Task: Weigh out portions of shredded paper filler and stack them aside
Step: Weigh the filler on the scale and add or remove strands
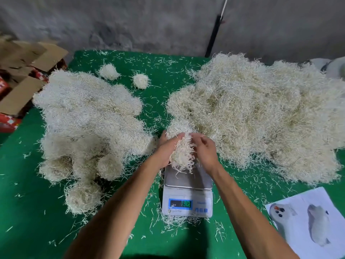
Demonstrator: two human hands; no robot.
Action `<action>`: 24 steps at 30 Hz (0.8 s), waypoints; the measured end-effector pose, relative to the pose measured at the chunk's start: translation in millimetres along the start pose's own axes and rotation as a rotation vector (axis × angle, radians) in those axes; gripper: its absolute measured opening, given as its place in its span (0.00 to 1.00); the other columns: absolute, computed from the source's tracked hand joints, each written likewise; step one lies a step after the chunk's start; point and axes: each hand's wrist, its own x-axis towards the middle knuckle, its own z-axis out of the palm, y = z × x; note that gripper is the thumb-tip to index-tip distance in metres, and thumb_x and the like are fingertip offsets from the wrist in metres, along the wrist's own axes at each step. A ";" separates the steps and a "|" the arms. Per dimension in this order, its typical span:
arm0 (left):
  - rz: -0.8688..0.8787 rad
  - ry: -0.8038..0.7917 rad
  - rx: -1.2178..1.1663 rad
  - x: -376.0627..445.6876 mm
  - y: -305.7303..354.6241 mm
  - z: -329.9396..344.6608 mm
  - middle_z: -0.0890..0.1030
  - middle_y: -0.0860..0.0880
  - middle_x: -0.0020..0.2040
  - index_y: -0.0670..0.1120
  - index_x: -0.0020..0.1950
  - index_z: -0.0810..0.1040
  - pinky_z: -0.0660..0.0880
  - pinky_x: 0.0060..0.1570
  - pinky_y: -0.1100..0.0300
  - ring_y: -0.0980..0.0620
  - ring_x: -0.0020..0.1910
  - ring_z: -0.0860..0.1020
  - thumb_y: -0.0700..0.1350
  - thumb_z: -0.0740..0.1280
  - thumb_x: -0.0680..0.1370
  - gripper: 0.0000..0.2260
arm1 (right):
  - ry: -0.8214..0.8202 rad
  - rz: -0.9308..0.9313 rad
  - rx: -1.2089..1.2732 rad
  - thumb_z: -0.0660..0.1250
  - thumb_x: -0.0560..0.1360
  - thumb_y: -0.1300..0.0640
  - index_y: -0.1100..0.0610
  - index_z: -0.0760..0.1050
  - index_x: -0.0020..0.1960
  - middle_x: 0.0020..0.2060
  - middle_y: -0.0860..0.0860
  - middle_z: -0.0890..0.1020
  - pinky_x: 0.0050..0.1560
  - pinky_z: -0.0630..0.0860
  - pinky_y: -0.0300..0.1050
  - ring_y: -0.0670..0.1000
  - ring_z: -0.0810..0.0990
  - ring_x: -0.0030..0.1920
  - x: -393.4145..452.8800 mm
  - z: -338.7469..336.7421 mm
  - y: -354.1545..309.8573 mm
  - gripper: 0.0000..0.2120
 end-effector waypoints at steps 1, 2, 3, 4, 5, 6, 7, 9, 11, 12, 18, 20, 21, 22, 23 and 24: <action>0.026 0.014 0.036 3.0 6.2 -7.6 0.48 0.52 0.83 0.62 0.81 0.47 0.57 0.74 0.38 0.42 0.80 0.55 0.74 0.73 0.63 0.55 | 0.034 -0.023 0.017 0.62 0.84 0.43 0.56 0.79 0.63 0.46 0.59 0.85 0.38 0.84 0.53 0.62 0.83 0.38 7.9 -1.9 -6.8 0.19; 0.020 0.002 0.081 3.8 14.5 -14.2 0.49 0.55 0.82 0.64 0.80 0.47 0.56 0.74 0.37 0.44 0.80 0.54 0.78 0.72 0.61 0.55 | 0.035 -0.041 0.000 0.64 0.82 0.40 0.52 0.79 0.61 0.39 0.53 0.84 0.32 0.79 0.46 0.55 0.79 0.33 15.6 -4.1 -13.1 0.18; -0.006 -0.031 0.127 4.8 20.6 -20.1 0.49 0.58 0.82 0.66 0.79 0.48 0.56 0.73 0.36 0.45 0.80 0.52 0.81 0.70 0.58 0.56 | -0.007 -0.052 -0.045 0.65 0.80 0.37 0.50 0.79 0.60 0.36 0.48 0.81 0.30 0.74 0.42 0.50 0.75 0.31 22.6 -5.3 -18.2 0.19; -0.024 -0.072 0.171 6.9 27.0 -22.4 0.49 0.61 0.81 0.67 0.79 0.49 0.55 0.73 0.36 0.46 0.81 0.51 0.83 0.69 0.56 0.57 | -0.084 -0.047 -0.080 0.66 0.79 0.35 0.50 0.79 0.57 0.33 0.46 0.78 0.31 0.73 0.42 0.48 0.73 0.30 28.4 -4.6 -23.2 0.19; -0.031 -0.101 0.202 9.6 31.7 -24.4 0.48 0.61 0.81 0.66 0.79 0.50 0.56 0.73 0.36 0.46 0.80 0.52 0.83 0.68 0.56 0.57 | -0.163 -0.030 -0.102 0.66 0.80 0.37 0.52 0.79 0.52 0.30 0.46 0.76 0.31 0.73 0.43 0.48 0.71 0.29 34.1 -3.0 -28.2 0.18; -0.034 -0.103 0.217 12.4 36.2 -26.1 0.49 0.58 0.81 0.61 0.80 0.52 0.60 0.73 0.38 0.46 0.79 0.56 0.81 0.70 0.57 0.58 | -0.212 -0.016 -0.118 0.66 0.81 0.41 0.55 0.78 0.46 0.27 0.46 0.75 0.32 0.73 0.44 0.48 0.71 0.28 41.6 -2.5 -31.5 0.18; -0.027 -0.085 0.203 15.8 40.1 -28.0 0.52 0.54 0.81 0.53 0.79 0.57 0.66 0.71 0.43 0.46 0.76 0.63 0.78 0.72 0.58 0.57 | -0.229 -0.005 -0.128 0.67 0.82 0.44 0.57 0.75 0.41 0.26 0.46 0.74 0.31 0.73 0.44 0.47 0.70 0.27 52.1 -1.0 -34.4 0.18; -0.010 -0.047 0.197 21.8 46.4 -30.8 0.54 0.48 0.81 0.49 0.79 0.59 0.69 0.70 0.44 0.44 0.75 0.66 0.75 0.75 0.58 0.58 | -0.229 0.034 -0.182 0.67 0.83 0.51 0.59 0.74 0.38 0.27 0.48 0.73 0.28 0.71 0.42 0.48 0.69 0.26 79.9 3.4 -37.8 0.17; -0.013 -0.044 0.252 23.9 53.6 -34.9 0.51 0.45 0.83 0.53 0.82 0.52 0.60 0.73 0.39 0.39 0.79 0.58 0.76 0.73 0.59 0.59 | -0.125 0.136 -0.189 0.66 0.84 0.57 0.62 0.76 0.42 0.31 0.52 0.75 0.25 0.69 0.40 0.47 0.69 0.25 112.3 5.3 -40.8 0.13; -0.007 -0.028 0.271 25.2 58.4 -37.7 0.50 0.44 0.83 0.54 0.82 0.51 0.58 0.73 0.39 0.39 0.79 0.57 0.75 0.73 0.61 0.58 | -0.024 0.200 -0.163 0.65 0.84 0.59 0.63 0.77 0.47 0.33 0.52 0.76 0.24 0.69 0.39 0.46 0.70 0.25 130.0 2.2 -43.4 0.09; 0.066 0.190 0.068 34.7 71.1 -74.3 0.74 0.40 0.71 0.40 0.76 0.67 0.76 0.54 0.55 0.46 0.60 0.77 0.60 0.75 0.73 0.39 | 0.344 0.366 0.166 0.65 0.84 0.55 0.64 0.75 0.63 0.50 0.58 0.85 0.49 0.84 0.47 0.52 0.85 0.42 199.0 -55.2 -51.6 0.14; 0.080 0.265 -0.008 40.7 71.0 -88.8 0.81 0.43 0.60 0.38 0.69 0.76 0.78 0.45 0.58 0.49 0.52 0.79 0.53 0.73 0.77 0.27 | 0.388 0.371 0.207 0.65 0.84 0.54 0.65 0.75 0.63 0.54 0.60 0.85 0.52 0.84 0.49 0.54 0.87 0.48 210.3 -66.8 -50.5 0.14; 0.073 0.292 -0.023 42.7 71.4 -92.7 0.81 0.43 0.60 0.38 0.70 0.75 0.79 0.48 0.56 0.47 0.55 0.80 0.52 0.71 0.78 0.26 | 0.410 0.358 0.213 0.65 0.84 0.56 0.65 0.75 0.62 0.57 0.63 0.84 0.56 0.84 0.54 0.58 0.87 0.53 212.8 -70.7 -49.8 0.12; 0.051 0.313 -0.041 43.8 71.3 -94.1 0.80 0.43 0.61 0.37 0.70 0.75 0.79 0.50 0.55 0.45 0.57 0.80 0.52 0.71 0.78 0.26 | 0.424 0.342 0.223 0.64 0.85 0.58 0.65 0.76 0.59 0.60 0.66 0.82 0.58 0.83 0.58 0.61 0.85 0.57 213.4 -74.2 -47.8 0.10; 0.028 0.334 -0.068 45.0 70.7 -93.8 0.80 0.42 0.62 0.37 0.70 0.74 0.79 0.53 0.52 0.43 0.59 0.80 0.53 0.71 0.78 0.27 | 0.416 0.318 0.233 0.64 0.85 0.59 0.65 0.76 0.56 0.62 0.67 0.81 0.57 0.83 0.59 0.62 0.84 0.59 212.8 -76.6 -45.1 0.08; 0.018 0.356 -0.093 45.6 70.1 -92.9 0.79 0.41 0.65 0.38 0.71 0.74 0.77 0.58 0.51 0.41 0.62 0.79 0.54 0.70 0.78 0.28 | 0.376 0.288 0.229 0.63 0.85 0.60 0.65 0.76 0.55 0.61 0.67 0.81 0.54 0.84 0.57 0.62 0.85 0.58 210.4 -77.8 -42.4 0.08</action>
